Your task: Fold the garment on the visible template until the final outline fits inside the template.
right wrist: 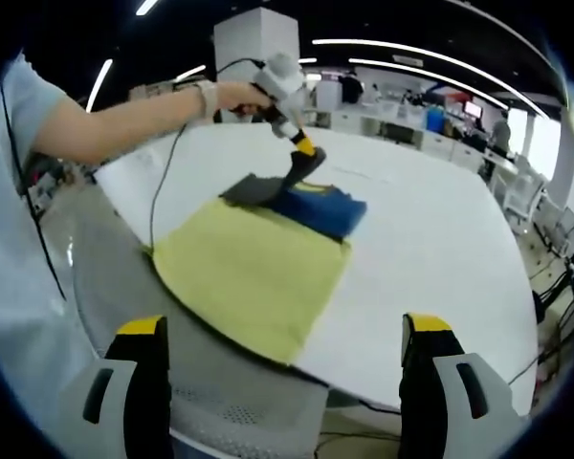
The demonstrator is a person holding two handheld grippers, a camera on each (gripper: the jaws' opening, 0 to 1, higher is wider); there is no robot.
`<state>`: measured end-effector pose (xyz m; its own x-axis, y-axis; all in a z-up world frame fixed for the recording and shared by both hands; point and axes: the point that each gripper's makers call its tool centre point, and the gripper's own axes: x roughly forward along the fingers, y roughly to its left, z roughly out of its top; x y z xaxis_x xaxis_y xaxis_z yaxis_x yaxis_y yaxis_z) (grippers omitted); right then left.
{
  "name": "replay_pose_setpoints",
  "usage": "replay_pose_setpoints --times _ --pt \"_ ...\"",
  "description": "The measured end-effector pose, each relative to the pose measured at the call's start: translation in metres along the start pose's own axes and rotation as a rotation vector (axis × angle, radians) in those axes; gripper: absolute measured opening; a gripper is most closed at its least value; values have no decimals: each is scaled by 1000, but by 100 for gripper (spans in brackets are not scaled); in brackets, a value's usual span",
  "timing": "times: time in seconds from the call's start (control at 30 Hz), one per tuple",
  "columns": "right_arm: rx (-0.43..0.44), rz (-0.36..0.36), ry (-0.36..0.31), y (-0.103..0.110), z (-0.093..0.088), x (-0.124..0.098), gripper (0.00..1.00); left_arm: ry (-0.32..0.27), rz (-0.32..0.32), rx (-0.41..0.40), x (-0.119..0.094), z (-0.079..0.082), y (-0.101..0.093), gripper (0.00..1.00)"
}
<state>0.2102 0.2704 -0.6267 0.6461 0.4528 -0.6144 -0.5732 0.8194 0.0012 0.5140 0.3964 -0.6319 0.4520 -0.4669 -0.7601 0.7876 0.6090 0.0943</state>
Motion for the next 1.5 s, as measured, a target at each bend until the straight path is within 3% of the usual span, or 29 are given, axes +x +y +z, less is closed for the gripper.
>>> replay_pose_setpoints --times 0.37,0.73,1.5 --pt "-7 17 9 0 -4 0 100 25 -39 -8 24 -1 -18 0" --pt "-3 19 11 -3 -6 0 100 72 -73 -21 46 -11 -26 0" --pt "3 44 29 -8 -12 5 100 116 -80 -57 86 -21 -36 0"
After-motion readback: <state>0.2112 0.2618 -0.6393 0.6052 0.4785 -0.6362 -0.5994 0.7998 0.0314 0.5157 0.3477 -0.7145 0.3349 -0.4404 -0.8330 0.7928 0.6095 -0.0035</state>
